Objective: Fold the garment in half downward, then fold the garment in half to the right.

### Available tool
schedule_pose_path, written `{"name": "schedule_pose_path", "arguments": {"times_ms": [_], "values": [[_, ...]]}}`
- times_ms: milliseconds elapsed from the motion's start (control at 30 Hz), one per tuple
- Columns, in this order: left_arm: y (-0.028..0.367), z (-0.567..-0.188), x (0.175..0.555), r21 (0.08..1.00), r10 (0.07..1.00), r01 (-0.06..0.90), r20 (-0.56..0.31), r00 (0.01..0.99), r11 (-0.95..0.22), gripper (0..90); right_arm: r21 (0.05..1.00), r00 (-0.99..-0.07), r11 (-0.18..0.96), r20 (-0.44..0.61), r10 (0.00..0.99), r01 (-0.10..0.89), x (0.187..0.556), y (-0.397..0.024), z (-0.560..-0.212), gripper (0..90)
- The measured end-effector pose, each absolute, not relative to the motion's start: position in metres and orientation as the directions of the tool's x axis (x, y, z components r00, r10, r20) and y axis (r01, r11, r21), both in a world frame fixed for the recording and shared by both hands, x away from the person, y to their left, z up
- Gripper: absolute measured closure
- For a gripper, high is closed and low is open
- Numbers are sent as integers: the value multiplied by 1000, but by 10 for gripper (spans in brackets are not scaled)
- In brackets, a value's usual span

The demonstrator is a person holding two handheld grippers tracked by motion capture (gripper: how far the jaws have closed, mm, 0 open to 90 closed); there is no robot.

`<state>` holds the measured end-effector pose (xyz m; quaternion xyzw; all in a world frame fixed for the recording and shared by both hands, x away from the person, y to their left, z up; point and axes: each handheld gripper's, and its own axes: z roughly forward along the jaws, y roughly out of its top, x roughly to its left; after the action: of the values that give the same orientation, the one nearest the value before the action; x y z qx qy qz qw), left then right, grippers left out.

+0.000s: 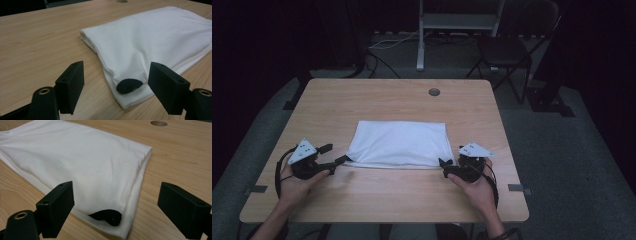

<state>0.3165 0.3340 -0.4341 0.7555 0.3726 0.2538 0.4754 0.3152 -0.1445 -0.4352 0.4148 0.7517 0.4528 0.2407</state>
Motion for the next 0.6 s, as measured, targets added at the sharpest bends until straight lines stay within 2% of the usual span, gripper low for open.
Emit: {"name": "schedule_pose_path", "arguments": {"times_ms": [467,600], "values": [[334,-435,318,908,804,324,25,594,-267,289,884,-533,238,15,846,403,314,-146,-434,134],[334,-424,331,913,801,325,3,598,-246,289,883,-554,269,-12,833,385,317,-139,-427,134]]}}
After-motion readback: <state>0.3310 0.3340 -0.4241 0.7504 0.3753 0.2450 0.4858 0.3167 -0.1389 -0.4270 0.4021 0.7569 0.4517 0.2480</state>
